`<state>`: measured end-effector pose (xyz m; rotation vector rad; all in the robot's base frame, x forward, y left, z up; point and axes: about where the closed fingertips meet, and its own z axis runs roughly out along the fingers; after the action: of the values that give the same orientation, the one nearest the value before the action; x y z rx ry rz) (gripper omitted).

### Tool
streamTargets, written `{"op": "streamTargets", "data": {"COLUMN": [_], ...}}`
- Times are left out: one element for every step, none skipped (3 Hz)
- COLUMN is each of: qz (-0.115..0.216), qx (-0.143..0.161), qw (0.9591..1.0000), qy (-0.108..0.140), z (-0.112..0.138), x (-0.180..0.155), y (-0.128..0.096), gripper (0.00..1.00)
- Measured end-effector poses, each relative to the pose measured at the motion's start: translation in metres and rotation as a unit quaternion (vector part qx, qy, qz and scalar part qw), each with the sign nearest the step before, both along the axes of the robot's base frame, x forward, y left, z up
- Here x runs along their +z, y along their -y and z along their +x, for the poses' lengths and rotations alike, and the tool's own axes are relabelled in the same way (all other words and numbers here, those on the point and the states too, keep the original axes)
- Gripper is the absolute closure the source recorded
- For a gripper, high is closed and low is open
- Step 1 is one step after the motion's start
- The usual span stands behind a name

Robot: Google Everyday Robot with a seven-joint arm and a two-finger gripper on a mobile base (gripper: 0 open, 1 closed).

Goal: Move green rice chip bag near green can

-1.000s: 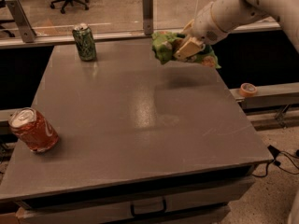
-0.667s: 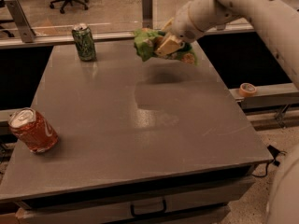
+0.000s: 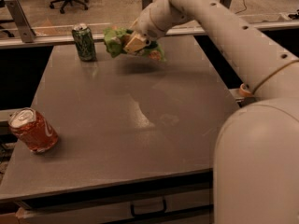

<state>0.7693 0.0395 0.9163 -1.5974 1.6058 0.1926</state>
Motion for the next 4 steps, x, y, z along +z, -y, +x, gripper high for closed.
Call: {"op": "streamTargets", "data": {"qz": [0.004,0.008,0.005,0.005], "qx": [-0.009,-0.017,-0.021,-0.022], "qw": [0.9997,0.9988,0.9980,0.9975], "qy": [-0.023,-0.045,-0.060,-0.067], "z": [0.015,0.021,0.021,0.019], "x": [-0.019,-0.034,-0.045,-0.050], "y": [-0.032,-0.054,-0.064,-0.067], "gripper": [0.84,0.59,0.36,0.13]}}
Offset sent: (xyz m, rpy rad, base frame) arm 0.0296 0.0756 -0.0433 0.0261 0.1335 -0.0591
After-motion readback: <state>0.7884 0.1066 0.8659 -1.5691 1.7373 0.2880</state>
